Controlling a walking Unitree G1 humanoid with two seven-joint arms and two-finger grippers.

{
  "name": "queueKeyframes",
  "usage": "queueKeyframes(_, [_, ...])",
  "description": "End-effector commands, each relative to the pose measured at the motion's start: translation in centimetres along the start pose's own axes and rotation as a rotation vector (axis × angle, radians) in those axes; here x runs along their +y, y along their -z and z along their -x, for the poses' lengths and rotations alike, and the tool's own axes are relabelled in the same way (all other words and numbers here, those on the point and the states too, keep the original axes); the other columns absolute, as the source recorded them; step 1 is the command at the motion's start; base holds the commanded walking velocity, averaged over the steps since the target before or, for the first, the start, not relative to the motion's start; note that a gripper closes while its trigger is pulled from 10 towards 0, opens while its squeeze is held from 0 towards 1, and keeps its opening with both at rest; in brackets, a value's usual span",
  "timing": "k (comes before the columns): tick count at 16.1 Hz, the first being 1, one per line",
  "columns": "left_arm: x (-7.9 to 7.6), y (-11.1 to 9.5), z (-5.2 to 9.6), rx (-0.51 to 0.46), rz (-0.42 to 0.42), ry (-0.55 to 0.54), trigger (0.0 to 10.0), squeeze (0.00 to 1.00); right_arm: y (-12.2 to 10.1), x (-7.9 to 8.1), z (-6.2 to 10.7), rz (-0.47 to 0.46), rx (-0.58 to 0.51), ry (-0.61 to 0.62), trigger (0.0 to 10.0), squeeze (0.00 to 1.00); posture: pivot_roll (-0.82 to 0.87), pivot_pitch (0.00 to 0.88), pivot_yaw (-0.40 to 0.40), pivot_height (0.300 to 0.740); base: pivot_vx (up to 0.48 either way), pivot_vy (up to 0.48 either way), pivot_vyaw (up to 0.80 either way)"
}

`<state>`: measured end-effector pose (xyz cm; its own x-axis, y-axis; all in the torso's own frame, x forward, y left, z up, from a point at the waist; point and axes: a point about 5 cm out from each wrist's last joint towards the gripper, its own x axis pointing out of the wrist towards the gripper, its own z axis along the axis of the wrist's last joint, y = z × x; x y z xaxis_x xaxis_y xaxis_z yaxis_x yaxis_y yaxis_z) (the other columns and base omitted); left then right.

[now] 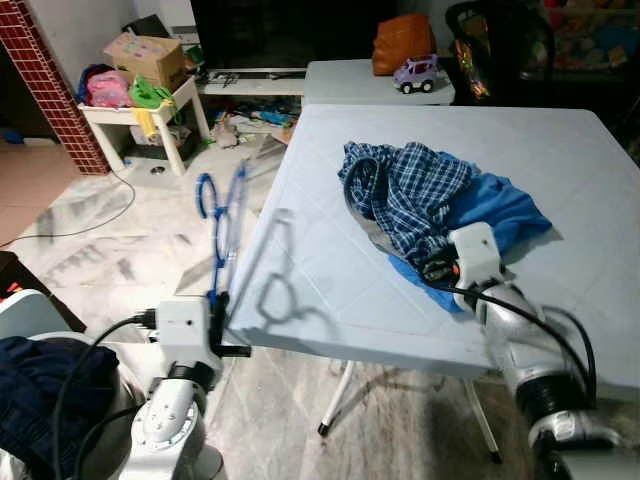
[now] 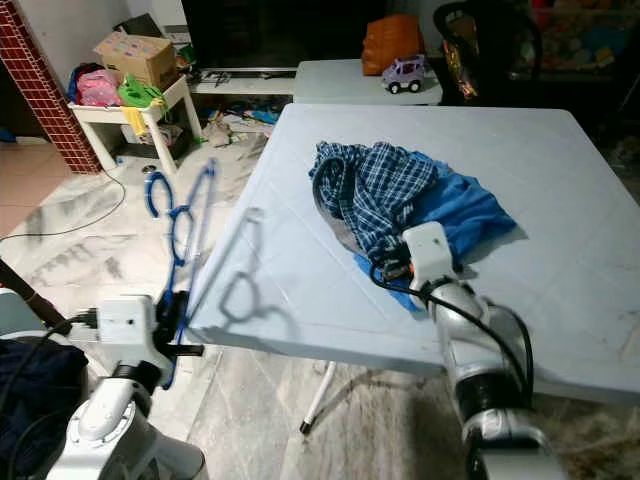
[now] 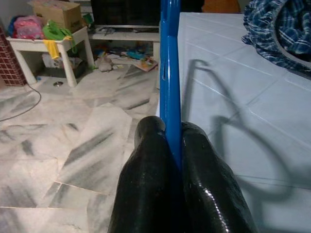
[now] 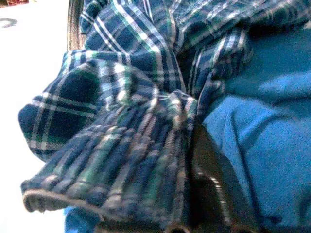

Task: Hang hanger

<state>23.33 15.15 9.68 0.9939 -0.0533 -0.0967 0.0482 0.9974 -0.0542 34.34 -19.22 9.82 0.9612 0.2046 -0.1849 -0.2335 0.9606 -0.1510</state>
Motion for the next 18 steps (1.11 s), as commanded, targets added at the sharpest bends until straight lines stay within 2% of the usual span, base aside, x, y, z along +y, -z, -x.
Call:
queueKeyframes(1, [0.1,0.1,0.0,0.012,-0.022,0.012,10.0,0.0,0.1,0.5,0.4,-0.052,0.005,-0.006,10.0,1.0,-0.04,0.0,0.055,0.74,0.0,0.0,0.0])
queueKeyframes(2, [0.1,0.1,0.0,0.012,-0.022,0.012,10.0,0.0,0.1,0.5,0.4,-0.052,0.005,-0.006,10.0,1.0,-0.04,0.0,0.055,0.74,0.0,0.0,0.0])
queueKeyframes(3, [0.2,0.1,-0.1,0.016,-0.025,0.019,10.0,0.0,0.1,0.9,0.8,-0.062,0.012,-0.058,10.0,1.0,-0.04,0.0,0.057,0.74,0.0,0.0,0.0])
queueKeyframes(5, [0.3,0.1,-0.2,0.022,-0.029,0.024,10.0,0.0,-0.4,0.5,1.4,-0.028,0.022,-0.129,10.0,1.0,-0.05,0.0,0.058,0.74,0.0,0.0,0.0])
queueKeyframes(6, [0.3,0.2,-0.1,0.026,-0.032,0.024,10.0,0.0,-1.5,-0.7,1.7,0.024,0.011,-0.194,10.0,1.0,-0.05,0.0,0.058,0.74,0.0,0.0,0.0])
queueKeyframes(11, [0.1,0.6,0.1,0.045,-0.039,0.034,10.0,0.0,-3.1,-1.5,2.4,0.069,-0.01,-0.296,10.0,1.0,-0.05,0.0,0.058,0.74,0.0,0.0,0.0])
queueKeyframes(14, [0.2,1.0,0.1,0.072,-0.063,0.05,10.0,0.0,-3.7,-1.1,3.5,0.128,0.04,-0.491,10.0,1.0,-0.05,0.0,0.06,0.74,0.0,0.0,0.0])
queueKeyframes(16, [0.1,1.1,0.1,0.083,-0.071,0.057,10.0,0.0,-3.8,-0.6,3.3,0.098,0.084,-0.553,10.0,1.0,-0.05,0.0,0.061,0.74,0.0,0.0,0.0])
queueKeyframes(17, [0.0,1.2,0.1,0.084,-0.069,0.059,10.0,0.0,-4.5,-0.4,2.5,0.057,0.048,-0.521,10.0,1.0,-0.05,0.0,0.061,0.74,0.0,0.0,0.0])
queueKeyframes(18, [0.0,1.2,0.1,0.085,-0.074,0.06,10.0,0.0,-6.4,-0.9,0.8,-0.073,-0.054,-0.352,10.0,1.0,-0.05,0.0,0.061,0.74,0.0,0.0,0.0])
